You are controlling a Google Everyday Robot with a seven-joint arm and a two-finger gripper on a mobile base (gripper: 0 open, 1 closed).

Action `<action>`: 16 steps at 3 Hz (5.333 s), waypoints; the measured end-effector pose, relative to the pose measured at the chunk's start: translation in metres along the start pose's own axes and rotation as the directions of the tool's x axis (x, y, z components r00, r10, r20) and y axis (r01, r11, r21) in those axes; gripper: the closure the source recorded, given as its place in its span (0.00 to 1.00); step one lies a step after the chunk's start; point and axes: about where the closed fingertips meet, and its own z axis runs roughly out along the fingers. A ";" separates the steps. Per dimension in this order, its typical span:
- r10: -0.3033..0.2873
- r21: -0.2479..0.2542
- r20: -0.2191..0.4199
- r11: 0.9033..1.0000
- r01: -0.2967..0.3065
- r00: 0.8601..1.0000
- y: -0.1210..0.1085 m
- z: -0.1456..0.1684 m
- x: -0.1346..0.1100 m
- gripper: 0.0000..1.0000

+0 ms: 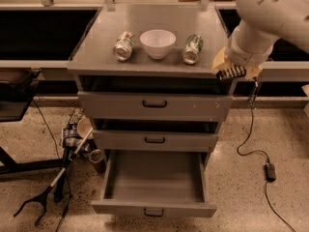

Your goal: Pick rxbar chocolate from bottom drawer and place on counter

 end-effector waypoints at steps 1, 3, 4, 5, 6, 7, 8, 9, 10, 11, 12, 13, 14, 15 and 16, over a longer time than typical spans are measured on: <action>0.032 -0.117 0.033 0.993 -0.028 0.999 0.035 -0.034 -0.034 1.00; 0.081 -0.271 0.075 0.961 -0.058 0.994 0.083 -0.085 -0.072 1.00; 0.096 -0.263 0.089 0.962 -0.069 0.991 0.083 -0.081 -0.073 1.00; 0.175 -0.254 0.155 0.958 -0.132 0.972 0.093 -0.075 -0.095 1.00; 0.277 -0.261 0.225 0.941 -0.216 0.934 0.123 -0.058 -0.134 1.00; 0.386 -0.284 0.283 0.908 -0.308 0.878 0.150 -0.032 -0.174 1.00; 0.518 -0.329 0.297 0.844 -0.423 0.802 0.186 0.010 -0.215 1.00; 0.553 -0.349 0.280 0.820 -0.453 0.785 0.212 0.038 -0.234 1.00; 0.569 -0.368 0.240 0.803 -0.469 0.786 0.232 0.061 -0.239 1.00; 0.567 -0.371 0.223 0.802 -0.469 0.793 0.244 0.075 -0.243 0.81; 0.561 -0.367 0.221 0.806 -0.465 0.798 0.250 0.084 -0.246 0.58; 0.560 -0.358 0.229 0.809 -0.466 0.797 0.249 0.089 -0.250 0.35; 0.557 -0.345 0.237 0.814 -0.467 0.796 0.247 0.091 -0.253 0.12; 0.554 -0.334 0.241 0.818 -0.468 0.797 0.243 0.092 -0.254 0.00; 0.553 -0.325 0.256 0.821 -0.469 0.793 0.233 0.086 -0.259 0.00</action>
Offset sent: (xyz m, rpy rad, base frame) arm 0.0599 0.1254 0.1715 0.4082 -0.2061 0.1030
